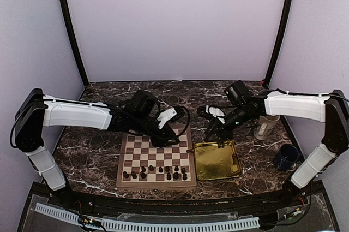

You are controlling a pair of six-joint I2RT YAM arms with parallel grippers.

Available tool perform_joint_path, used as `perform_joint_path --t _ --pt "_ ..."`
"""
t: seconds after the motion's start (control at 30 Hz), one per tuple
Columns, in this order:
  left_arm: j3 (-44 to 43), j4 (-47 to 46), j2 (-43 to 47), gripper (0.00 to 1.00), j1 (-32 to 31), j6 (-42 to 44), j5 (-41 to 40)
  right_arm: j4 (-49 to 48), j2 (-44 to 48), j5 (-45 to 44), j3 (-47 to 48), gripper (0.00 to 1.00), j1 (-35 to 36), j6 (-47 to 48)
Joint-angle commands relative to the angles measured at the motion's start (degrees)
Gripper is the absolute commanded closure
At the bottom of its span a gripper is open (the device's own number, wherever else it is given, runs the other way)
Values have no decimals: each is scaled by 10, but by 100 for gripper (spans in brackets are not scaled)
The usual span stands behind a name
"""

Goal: Set up the chess pieces on the board
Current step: Pick up the pawn from the chessboard.

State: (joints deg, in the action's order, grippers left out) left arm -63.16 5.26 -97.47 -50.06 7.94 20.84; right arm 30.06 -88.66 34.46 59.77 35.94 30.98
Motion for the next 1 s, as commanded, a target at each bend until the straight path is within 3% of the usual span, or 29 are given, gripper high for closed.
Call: perform_joint_path --t 0.0,0.37,0.97 --pt "35 -44 55 57 -3 8 6 -29 -43 -26 23 60 25 12" --pt "107 -49 143 56 -3 -33 -52 -25 -144 -105 86 59 84 33" --pt "107 -47 129 56 -3 -34 -54 -3 -177 -126 93 62 111 50"
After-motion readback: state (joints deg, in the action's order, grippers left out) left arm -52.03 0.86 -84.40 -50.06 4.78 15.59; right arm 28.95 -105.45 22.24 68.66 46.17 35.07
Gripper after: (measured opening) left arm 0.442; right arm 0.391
